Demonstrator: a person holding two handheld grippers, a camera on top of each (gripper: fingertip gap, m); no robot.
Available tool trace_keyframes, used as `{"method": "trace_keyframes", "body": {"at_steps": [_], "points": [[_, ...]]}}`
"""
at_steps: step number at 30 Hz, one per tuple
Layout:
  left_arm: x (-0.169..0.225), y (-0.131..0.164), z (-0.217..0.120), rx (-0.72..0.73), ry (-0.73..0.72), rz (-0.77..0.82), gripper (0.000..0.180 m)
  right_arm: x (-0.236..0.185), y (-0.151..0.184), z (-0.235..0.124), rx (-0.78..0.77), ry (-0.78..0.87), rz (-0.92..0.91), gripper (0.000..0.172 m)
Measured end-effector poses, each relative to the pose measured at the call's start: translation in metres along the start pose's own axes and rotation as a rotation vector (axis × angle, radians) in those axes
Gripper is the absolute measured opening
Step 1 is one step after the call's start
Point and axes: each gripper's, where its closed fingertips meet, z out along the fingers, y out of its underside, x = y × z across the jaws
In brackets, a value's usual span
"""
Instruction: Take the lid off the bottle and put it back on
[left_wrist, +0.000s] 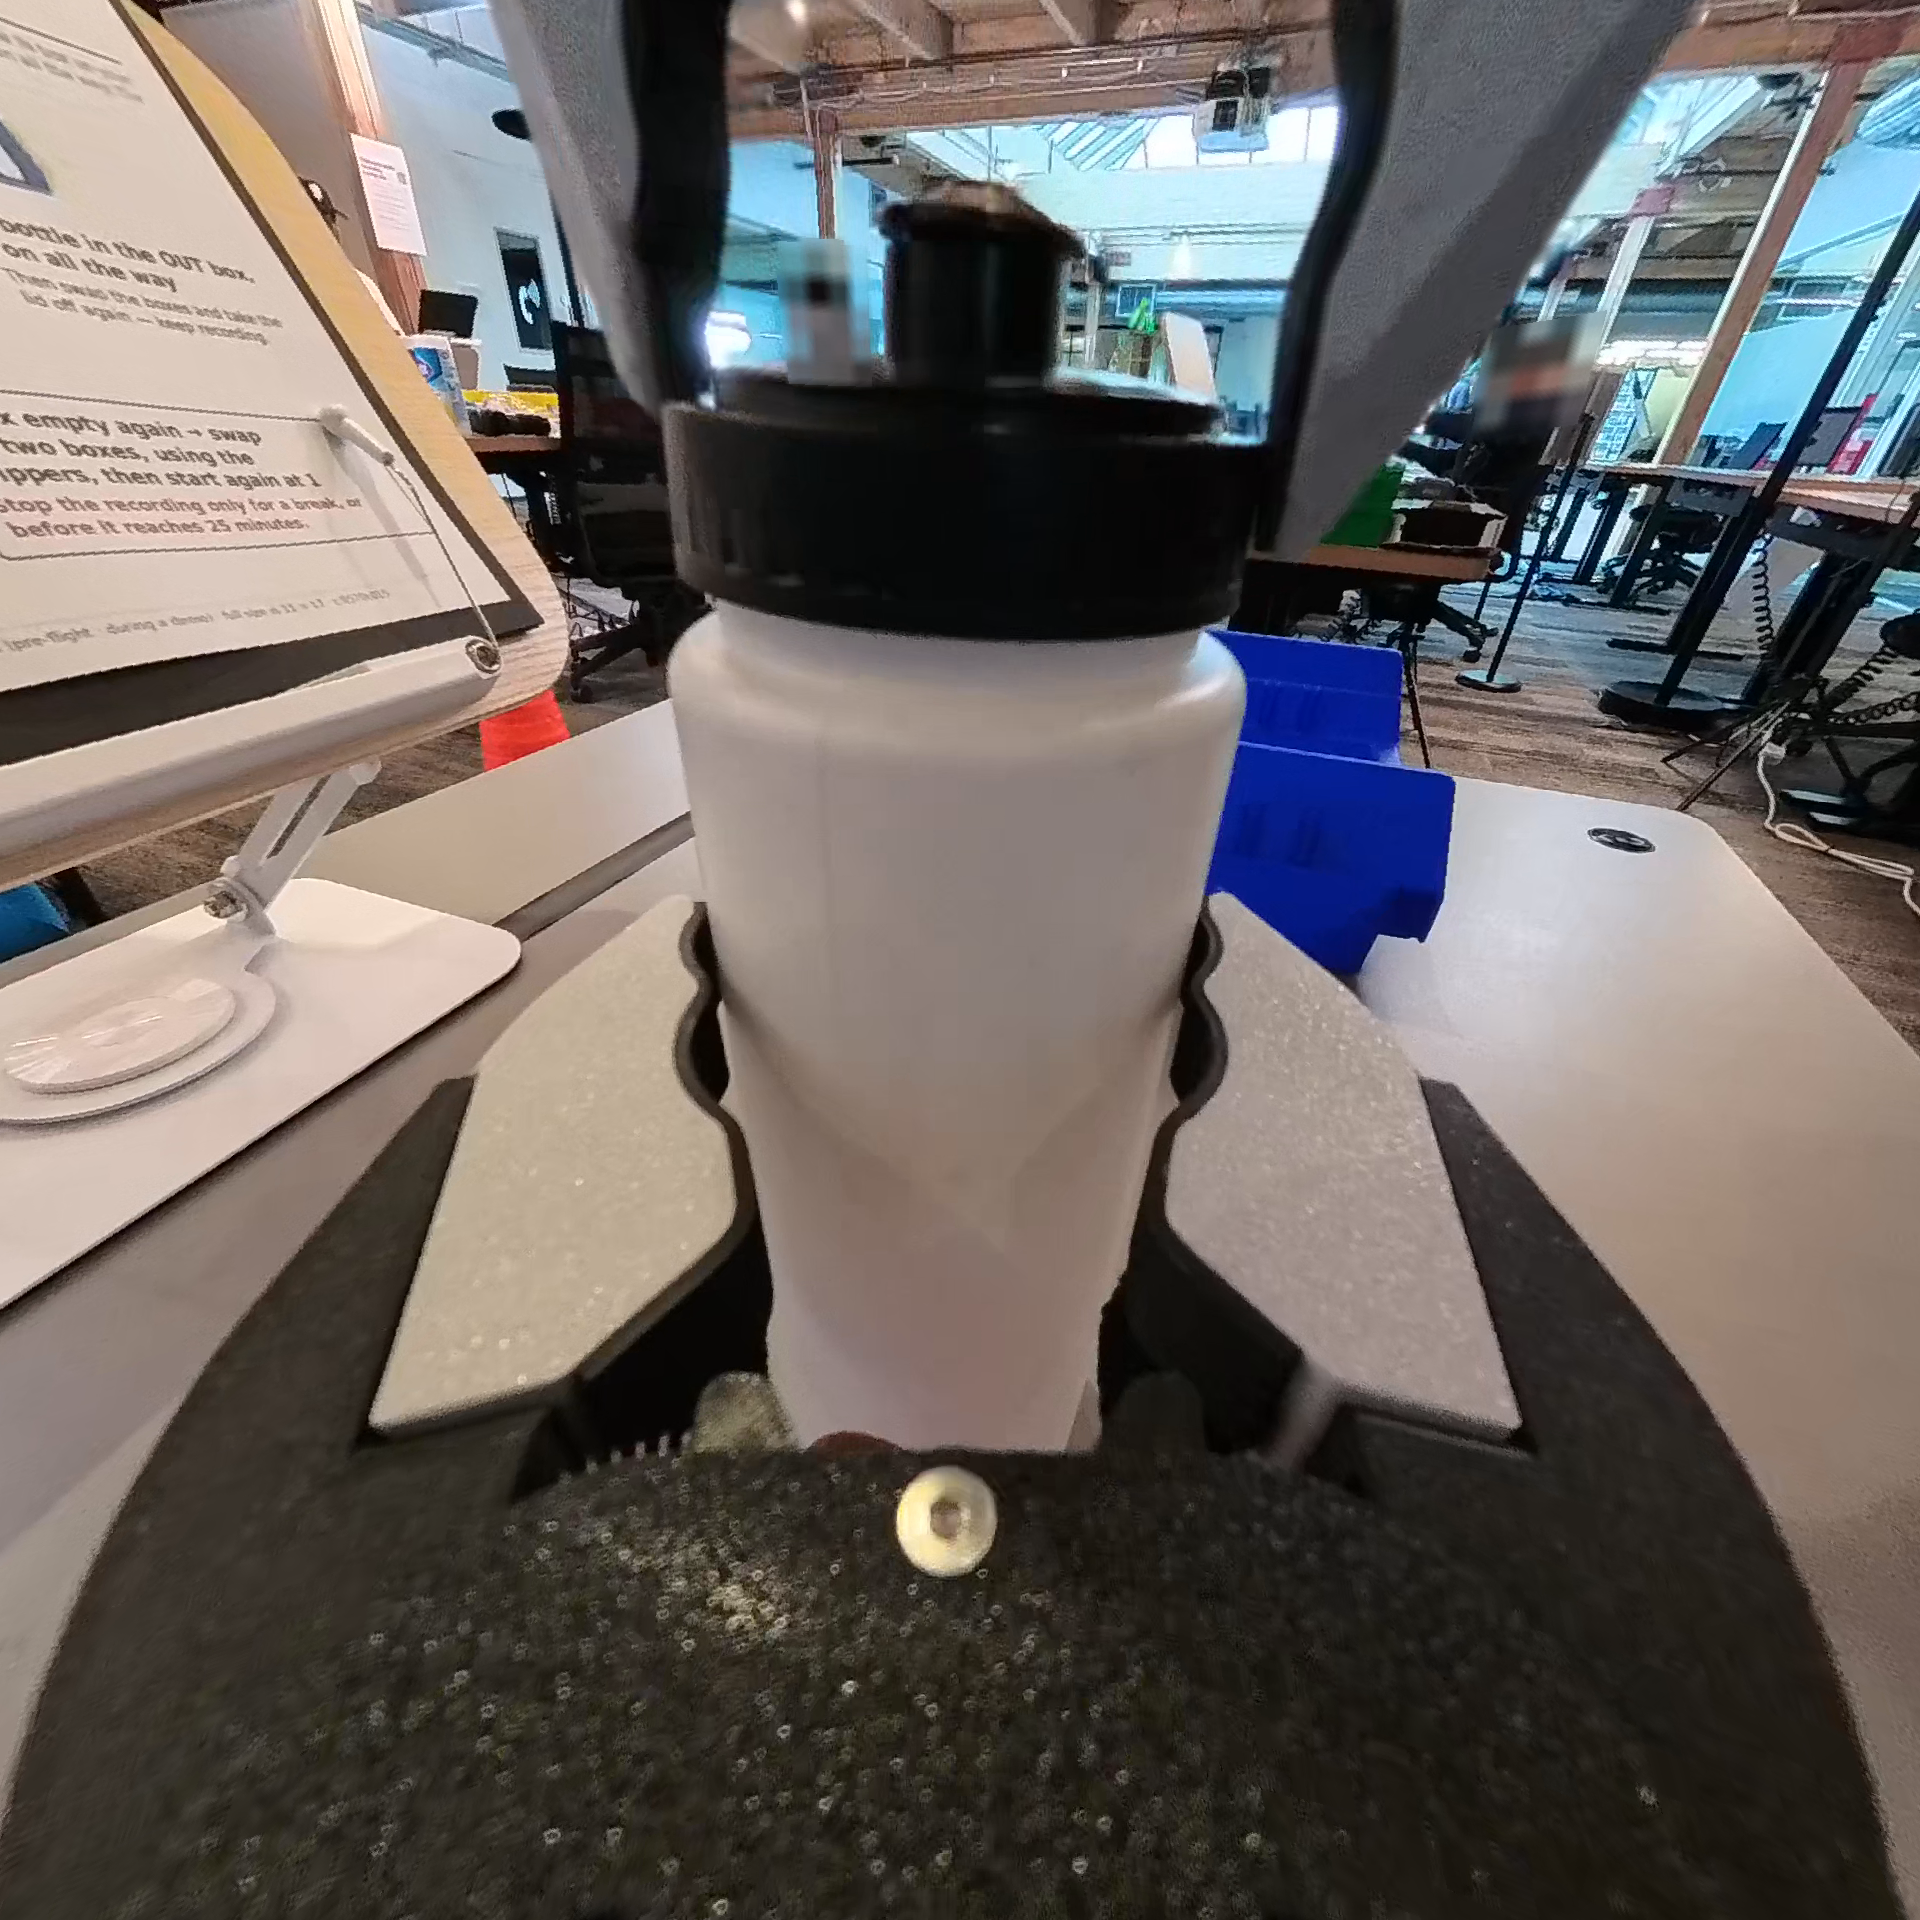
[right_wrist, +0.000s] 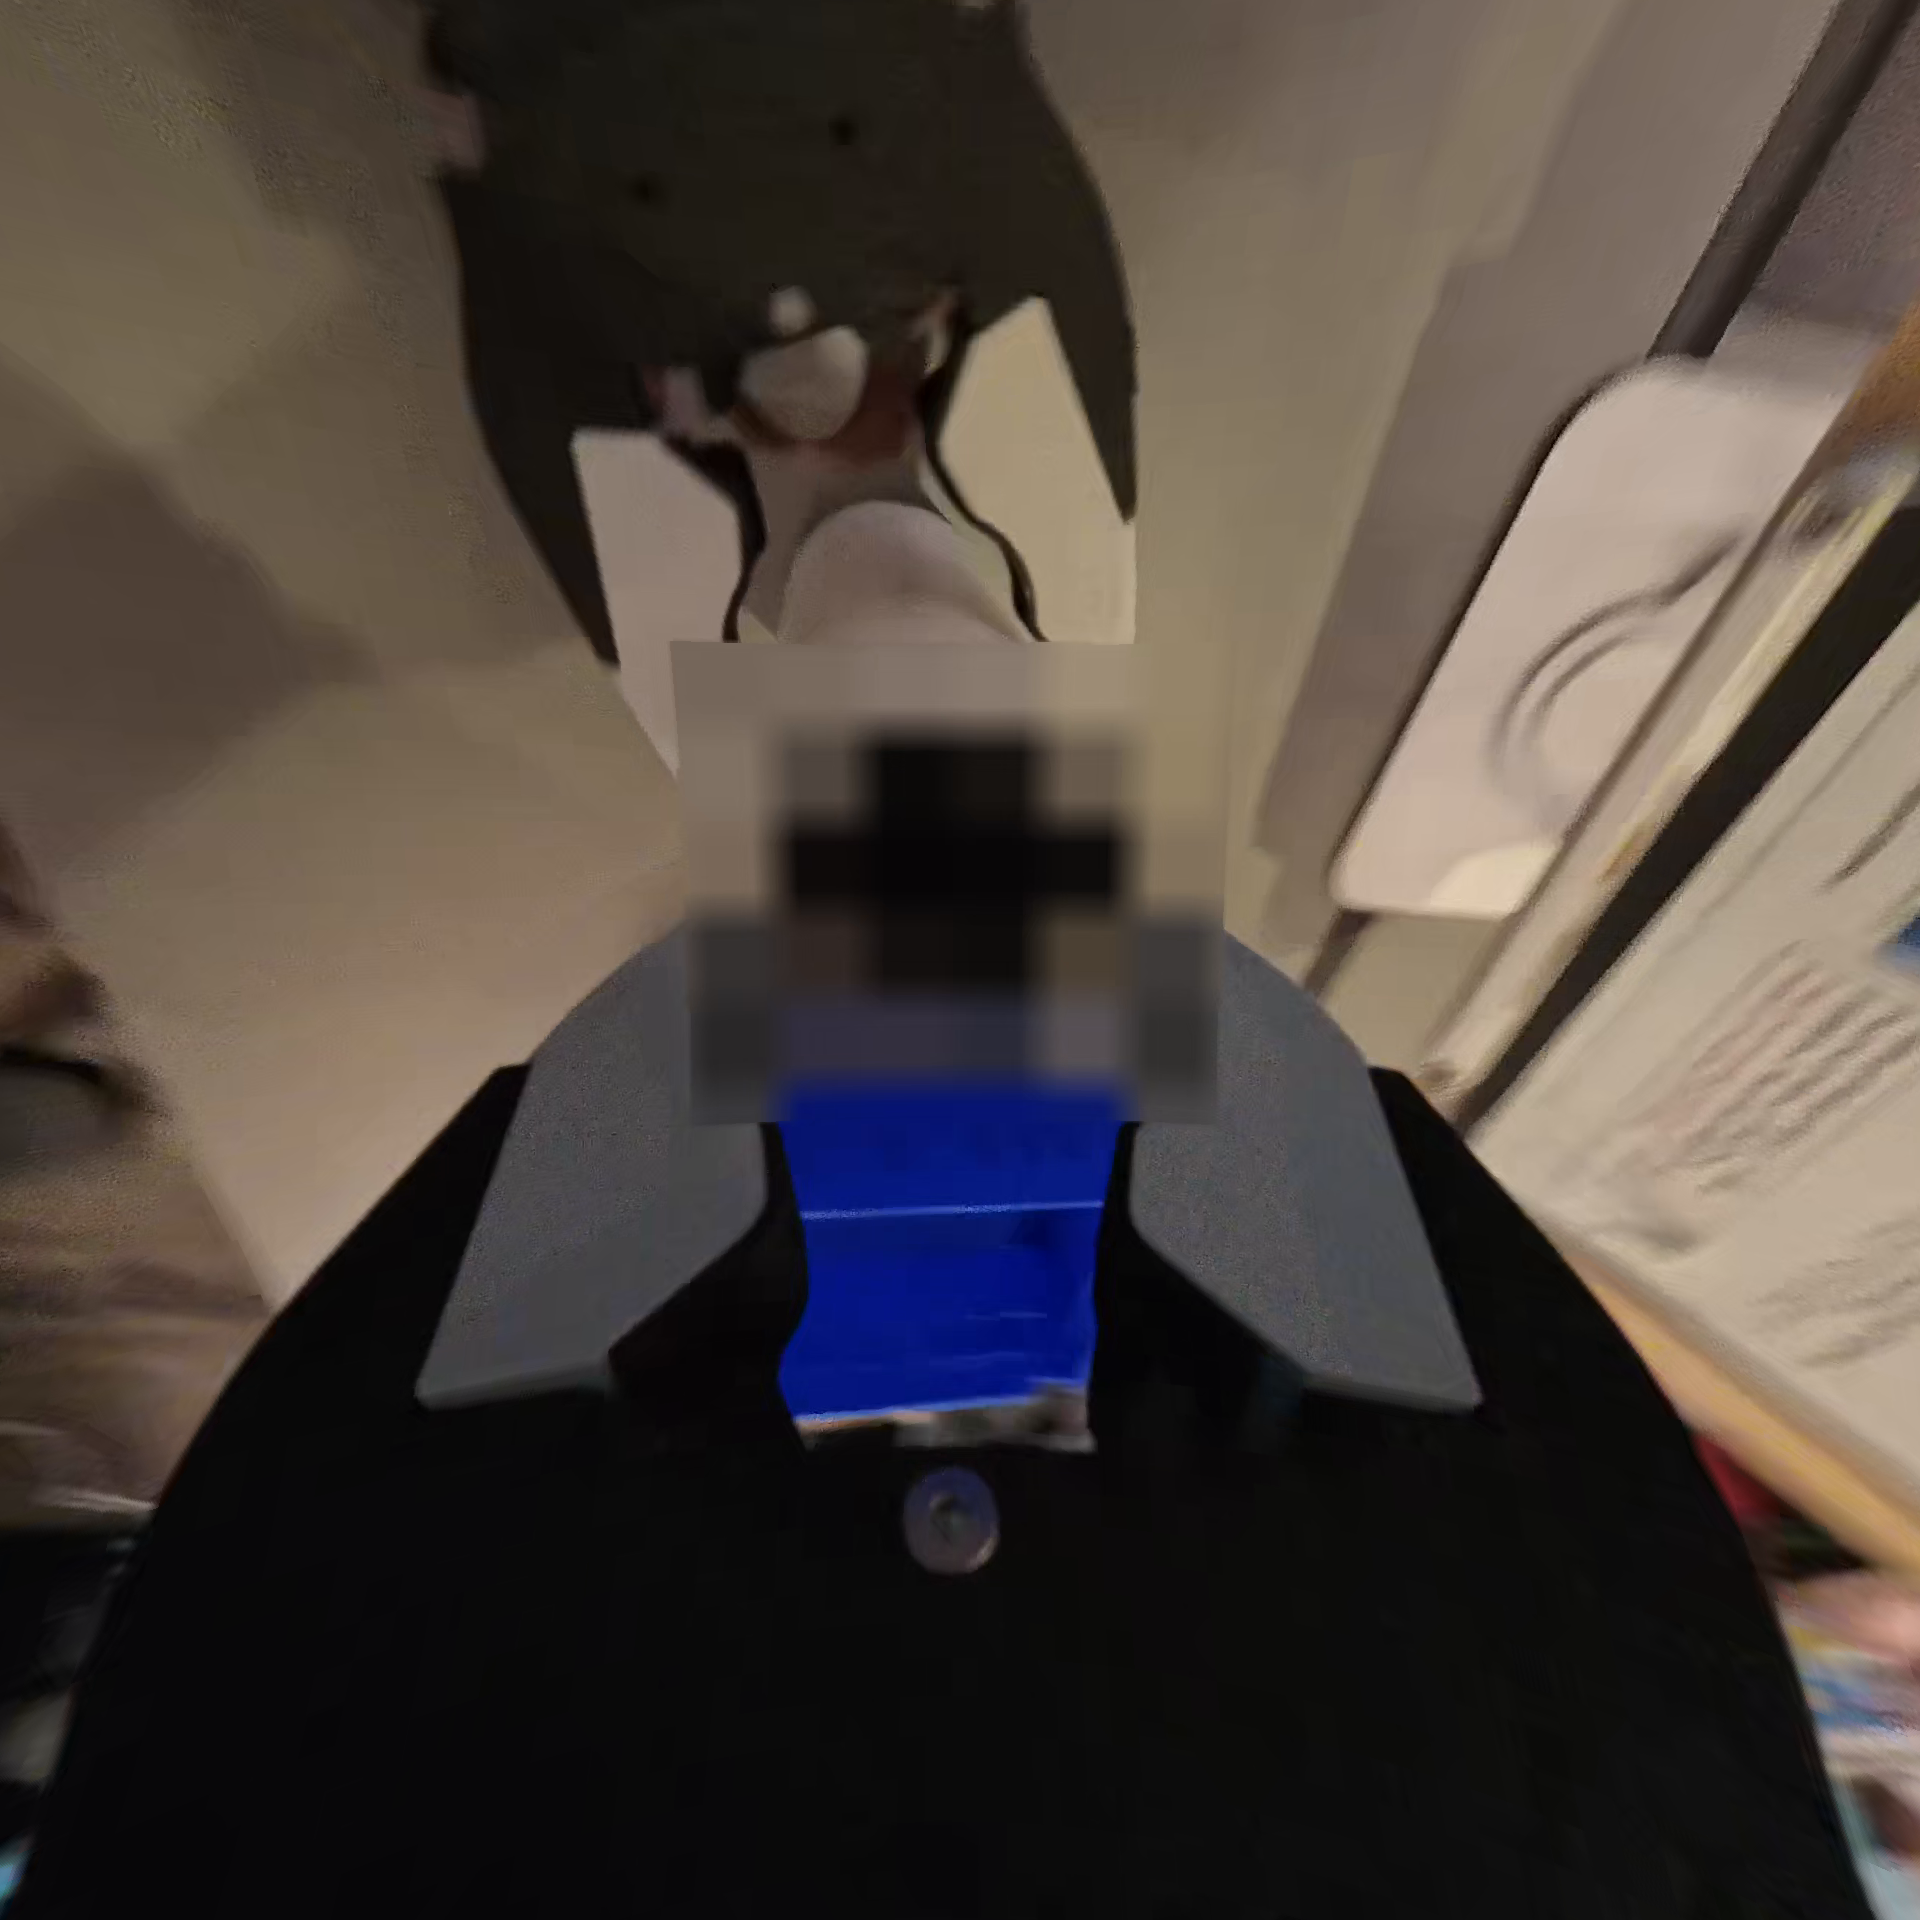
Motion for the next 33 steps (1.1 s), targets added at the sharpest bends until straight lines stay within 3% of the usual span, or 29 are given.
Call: {"method": "trace_keyframes", "body": {"at_steps": [4,10,12,15,18,19,22,28,29,32,33], "points": [[-0.001,0.0,0.0,0.004,0.007,-0.006,0.084,0.001,0.001,-0.003,-0.125,0.154,-0.482,0.062],[0.0,0.0,-0.001,0.004,0.011,-0.007,0.084,0.001,0.001,-0.005,-0.204,0.147,-0.508,0.061],[0.0,0.0,-0.001,0.002,0.009,-0.006,0.084,0.0,-0.004,-0.009,-0.13,0.133,-0.418,0.065],[0.001,0.0,-0.001,0.001,0.009,-0.004,0.084,-0.004,-0.02,-0.026,0.062,0.071,-0.212,0.088],[0.0,0.0,-0.001,0.002,0.008,-0.006,0.084,0.025,-0.028,-0.039,0.246,0.099,0.252,0.103],[0.0,0.0,-0.001,0.002,0.008,-0.008,0.084,0.031,-0.023,-0.037,0.264,0.066,0.455,0.114],[0.0,0.0,-0.001,0.005,0.008,-0.012,0.084,0.021,-0.014,-0.027,0.319,-0.124,0.858,0.12],[0.0,0.001,-0.001,0.004,0.006,-0.013,0.084,0.005,0.006,0.009,0.185,-0.105,0.961,0.125],[-0.001,0.001,-0.001,0.003,0.005,-0.014,0.084,0.005,0.008,0.011,0.163,-0.09,0.956,0.118],[-0.001,0.001,-0.001,0.0,0.0,-0.015,0.084,0.001,-0.002,0.008,0.189,-0.13,0.917,0.073],[-0.001,0.001,-0.001,0.0,0.001,-0.013,0.084,0.0,-0.001,0.008,0.167,-0.125,0.899,0.073]]}}
